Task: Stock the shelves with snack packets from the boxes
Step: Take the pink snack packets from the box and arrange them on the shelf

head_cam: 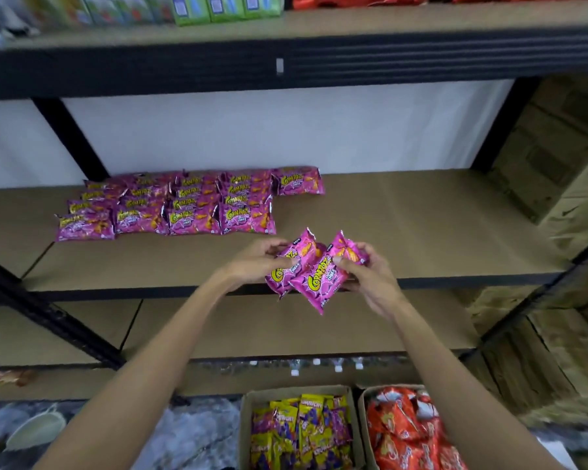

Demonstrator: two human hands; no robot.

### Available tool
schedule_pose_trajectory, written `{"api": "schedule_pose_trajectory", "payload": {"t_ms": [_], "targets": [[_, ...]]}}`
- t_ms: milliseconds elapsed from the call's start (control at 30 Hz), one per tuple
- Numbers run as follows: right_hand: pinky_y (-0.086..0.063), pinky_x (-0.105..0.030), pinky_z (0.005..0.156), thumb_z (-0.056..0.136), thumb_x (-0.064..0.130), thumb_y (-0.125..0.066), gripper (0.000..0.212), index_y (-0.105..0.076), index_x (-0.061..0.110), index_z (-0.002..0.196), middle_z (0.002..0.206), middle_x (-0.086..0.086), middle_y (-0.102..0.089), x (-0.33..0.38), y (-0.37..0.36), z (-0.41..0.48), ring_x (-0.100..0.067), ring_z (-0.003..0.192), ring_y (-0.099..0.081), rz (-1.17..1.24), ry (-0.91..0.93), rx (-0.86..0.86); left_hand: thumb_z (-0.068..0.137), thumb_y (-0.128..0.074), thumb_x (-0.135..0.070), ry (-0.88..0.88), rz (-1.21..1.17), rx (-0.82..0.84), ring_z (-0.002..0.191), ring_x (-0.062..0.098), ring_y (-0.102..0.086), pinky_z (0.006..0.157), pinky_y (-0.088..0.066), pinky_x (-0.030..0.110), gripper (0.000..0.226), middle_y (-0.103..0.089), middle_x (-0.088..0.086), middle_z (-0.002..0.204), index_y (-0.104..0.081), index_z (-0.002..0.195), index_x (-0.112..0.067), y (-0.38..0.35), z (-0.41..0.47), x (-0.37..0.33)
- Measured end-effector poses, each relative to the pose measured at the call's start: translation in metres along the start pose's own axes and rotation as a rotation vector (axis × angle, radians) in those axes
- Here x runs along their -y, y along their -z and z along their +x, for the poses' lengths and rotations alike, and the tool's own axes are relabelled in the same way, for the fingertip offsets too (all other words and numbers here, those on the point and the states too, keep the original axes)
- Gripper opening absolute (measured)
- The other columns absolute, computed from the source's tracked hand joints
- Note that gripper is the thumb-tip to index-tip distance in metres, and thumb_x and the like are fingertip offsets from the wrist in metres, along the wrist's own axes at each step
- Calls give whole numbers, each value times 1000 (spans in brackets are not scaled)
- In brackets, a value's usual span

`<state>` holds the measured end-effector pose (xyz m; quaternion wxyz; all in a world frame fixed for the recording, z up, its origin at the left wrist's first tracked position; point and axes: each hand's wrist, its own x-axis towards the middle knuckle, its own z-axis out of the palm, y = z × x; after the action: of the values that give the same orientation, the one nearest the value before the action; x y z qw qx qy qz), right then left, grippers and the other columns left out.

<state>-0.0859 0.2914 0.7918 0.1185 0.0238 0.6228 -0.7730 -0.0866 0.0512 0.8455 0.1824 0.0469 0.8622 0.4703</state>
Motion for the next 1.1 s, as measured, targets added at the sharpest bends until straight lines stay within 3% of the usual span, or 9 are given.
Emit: {"api": "schedule_pose_trajectory", "payload": {"t_ms": [167,300,367,467,633,833,967,1100], "targets": [[-61,-44,74,71,16,-82,51,-56,6,114,103,-19,-73,3,-6,29,-30,83,-72,56,40,-35,85,-76,-31,-25,64,-65,118,11,-54,92,-37,23,51,-59,-3,128,-57,132,-20,29,36,-10],[-60,-43,79,71,16,-84,58,-58,12,123,110,-15,-73,2,-12,57,-28,89,-71,118,66,-100,85,-77,-33,-56,178,-62,122,14,-56,95,-39,24,53,-60,3,136,-58,132,-17,55,71,-18],[-59,-38,78,74,17,-82,48,-64,10,118,110,-17,-73,3,-14,71,-24,89,-71,100,65,-123,85,-77,-29,-63,234,-51,125,19,-56,96,-40,24,53,-61,7,135,-59,132,-13,66,85,-27],[-60,-30,72,77,16,-81,31,-71,6,104,104,-20,-74,5,-17,92,-25,87,-69,100,66,-158,84,-79,-28,-75,301,-48,122,21,-58,98,-42,28,52,-62,8,132,-60,130,-11,79,108,-38],[-54,-28,64,77,34,-84,28,-77,16,98,90,-5,-77,9,-15,125,-14,72,-66,-49,124,-263,82,-80,-31,-53,397,-31,124,23,-56,108,-40,37,54,-57,12,138,-59,130,-16,95,147,-49],[-49,-25,58,80,30,-83,19,-76,14,86,70,1,-71,11,-3,160,-11,59,-59,-90,166,-271,84,-78,-29,-66,472,-26,129,28,-53,111,-39,41,57,-57,13,138,-58,135,-11,101,186,-56],[-58,-35,75,74,29,-86,31,-75,7,94,91,-14,-77,3,10,179,-21,78,-69,-51,125,-288,83,-79,-23,-73,519,-41,123,30,-57,108,-43,42,54,-60,15,135,-61,132,-11,99,213,-56],[-58,-29,72,75,22,-87,28,-73,6,94,90,-8,-77,0,17,186,-17,78,-70,-15,110,-294,81,-81,-15,-93,589,-112,116,29,-61,99,-47,36,49,-64,15,130,-65,127,-6,96,238,-54]]}}
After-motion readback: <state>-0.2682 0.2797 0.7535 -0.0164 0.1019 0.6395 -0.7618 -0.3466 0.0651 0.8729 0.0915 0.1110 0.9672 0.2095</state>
